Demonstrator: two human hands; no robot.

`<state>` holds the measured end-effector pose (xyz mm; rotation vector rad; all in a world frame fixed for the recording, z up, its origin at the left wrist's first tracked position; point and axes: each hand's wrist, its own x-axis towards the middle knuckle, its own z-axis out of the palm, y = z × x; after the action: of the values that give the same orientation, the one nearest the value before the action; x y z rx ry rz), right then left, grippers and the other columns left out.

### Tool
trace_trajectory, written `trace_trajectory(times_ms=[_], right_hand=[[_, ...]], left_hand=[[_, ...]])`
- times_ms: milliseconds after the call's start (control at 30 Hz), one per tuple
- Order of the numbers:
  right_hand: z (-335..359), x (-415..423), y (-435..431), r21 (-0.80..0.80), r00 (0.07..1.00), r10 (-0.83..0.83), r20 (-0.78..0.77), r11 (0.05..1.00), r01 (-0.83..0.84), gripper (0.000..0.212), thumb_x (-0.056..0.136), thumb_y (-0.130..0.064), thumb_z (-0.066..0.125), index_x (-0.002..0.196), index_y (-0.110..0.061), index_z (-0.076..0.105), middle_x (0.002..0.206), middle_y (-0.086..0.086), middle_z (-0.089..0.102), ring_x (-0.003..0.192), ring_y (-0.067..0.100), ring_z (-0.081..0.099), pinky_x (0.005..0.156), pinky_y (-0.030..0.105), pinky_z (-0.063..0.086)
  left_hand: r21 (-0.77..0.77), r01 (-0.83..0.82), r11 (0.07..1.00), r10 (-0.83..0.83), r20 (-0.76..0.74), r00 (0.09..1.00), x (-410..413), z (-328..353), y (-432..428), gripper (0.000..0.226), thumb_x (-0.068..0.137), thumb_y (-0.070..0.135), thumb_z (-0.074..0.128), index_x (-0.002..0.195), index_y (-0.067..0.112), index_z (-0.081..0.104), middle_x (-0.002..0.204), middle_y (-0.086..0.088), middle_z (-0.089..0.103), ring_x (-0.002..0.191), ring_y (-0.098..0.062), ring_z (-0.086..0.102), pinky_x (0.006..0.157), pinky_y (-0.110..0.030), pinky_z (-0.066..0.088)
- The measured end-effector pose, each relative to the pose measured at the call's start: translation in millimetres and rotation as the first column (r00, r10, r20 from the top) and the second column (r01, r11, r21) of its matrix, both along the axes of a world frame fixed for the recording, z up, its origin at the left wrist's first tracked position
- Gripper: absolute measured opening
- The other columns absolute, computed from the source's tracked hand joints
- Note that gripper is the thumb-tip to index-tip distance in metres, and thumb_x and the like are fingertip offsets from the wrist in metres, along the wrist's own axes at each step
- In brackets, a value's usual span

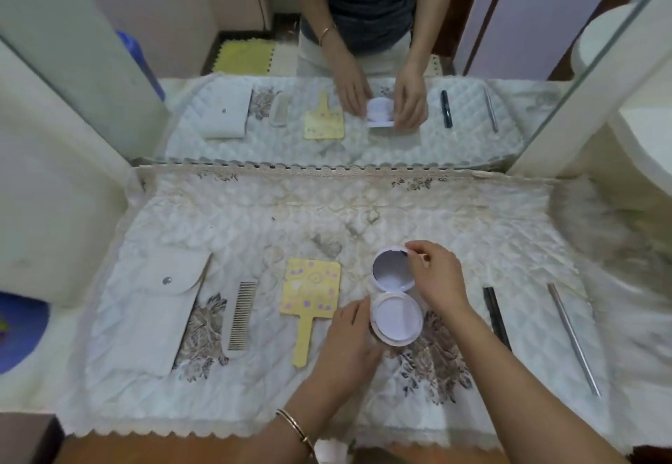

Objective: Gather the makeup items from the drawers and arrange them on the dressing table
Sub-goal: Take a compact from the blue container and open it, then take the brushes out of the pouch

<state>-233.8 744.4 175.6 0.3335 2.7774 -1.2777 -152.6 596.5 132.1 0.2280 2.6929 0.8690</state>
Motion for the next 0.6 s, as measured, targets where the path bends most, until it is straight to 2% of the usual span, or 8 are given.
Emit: trace_trajectory(times_ms=[100,167,200,267,367,433,500,600], right_hand=[[1,17,-14,0.084,0.985,-0.003,-0.171,0.996,0.017,0.029,0.09,-0.008,0.043,0.104,-0.002,0.067,0.106,0.009,0.069,0.097,0.021,0.059,0.079,0.016,0.04],[-3,27,-24,0.156,0.975,0.053,-0.217,0.988,-0.019,0.036,0.083,-0.016,0.038,0.095,-0.005,0.07,0.098,0.01,0.071,0.093,0.028,0.063,0.08,0.027,0.046],[-7,32,-31,0.187,0.972,0.081,-0.22,0.981,-0.04,0.039,0.081,-0.021,0.035,0.091,-0.006,0.07,0.095,0.01,0.072,0.092,0.031,0.063,0.081,0.033,0.046],[-10,40,-49,0.205,0.973,0.118,-0.196,0.976,-0.077,0.036,0.081,-0.023,0.038,0.089,-0.008,0.07,0.093,0.01,0.07,0.092,0.033,0.06,0.082,0.035,0.044],[-6,50,-100,0.131,0.971,0.21,-0.114,0.972,-0.195,0.034,0.079,-0.023,0.043,0.092,-0.006,0.07,0.092,0.012,0.069,0.093,0.032,0.058,0.081,0.033,0.042],[-4,49,-143,0.122,0.938,0.341,-0.067,0.936,-0.332,0.041,0.079,-0.031,0.041,0.096,-0.007,0.069,0.097,0.012,0.069,0.098,0.031,0.058,0.085,0.034,0.043],[-4,42,-187,0.137,0.873,0.487,-0.008,0.866,-0.482,0.04,0.082,-0.029,0.043,0.107,-0.009,0.066,0.109,0.01,0.067,0.107,0.028,0.055,0.091,0.035,0.041],[-8,26,-246,0.18,0.79,0.613,0.025,0.774,-0.607,0.042,0.086,-0.025,0.051,0.126,-0.012,0.053,0.132,0.009,0.053,0.123,0.027,0.047,0.101,0.036,0.038]], left_hand=[[0.1,-0.064,0.993,0.079,-0.152,0.985,11,0,-29,0.05,0.079,0.032,0.046,0.125,0.012,0.051,0.119,-0.013,0.059,0.11,-0.013,0.041,0.098,-0.02,0.035],[0.141,-0.125,0.982,0.145,-0.143,0.979,15,6,-58,0.045,0.078,0.034,0.04,0.11,0.011,0.063,0.104,-0.01,0.066,0.099,-0.014,0.051,0.088,-0.013,0.03],[0.136,-0.157,0.978,0.178,-0.155,0.972,16,7,-78,0.044,0.078,0.033,0.039,0.104,0.01,0.066,0.1,-0.01,0.067,0.095,-0.015,0.055,0.085,-0.013,0.03],[0.12,-0.261,0.958,0.281,-0.202,0.938,16,11,-123,0.041,0.077,0.031,0.04,0.098,0.008,0.068,0.095,-0.011,0.069,0.091,-0.018,0.058,0.083,-0.018,0.035],[0.05,-0.456,0.889,0.455,-0.206,0.866,11,14,-189,0.039,0.078,0.027,0.046,0.104,0.006,0.066,0.104,-0.013,0.068,0.099,-0.026,0.058,0.09,-0.032,0.043],[0.009,-0.575,0.818,0.57,-0.147,0.808,8,16,-227,0.047,0.076,0.026,0.047,0.115,0.003,0.059,0.118,-0.017,0.06,0.112,-0.035,0.051,0.099,-0.042,0.038],[-0.057,-0.614,0.787,0.608,-0.091,0.788,5,15,-256,0.057,0.077,0.031,0.053,0.125,0.001,0.05,0.131,-0.021,0.049,0.123,-0.038,0.041,0.105,-0.044,0.03],[-0.102,-0.578,0.809,0.584,0.037,0.811,-5,7,-284,0.076,0.079,0.042,0.063,0.138,0.005,0.032,0.144,-0.017,0.033,0.133,-0.034,0.027,0.109,-0.04,0.022]])
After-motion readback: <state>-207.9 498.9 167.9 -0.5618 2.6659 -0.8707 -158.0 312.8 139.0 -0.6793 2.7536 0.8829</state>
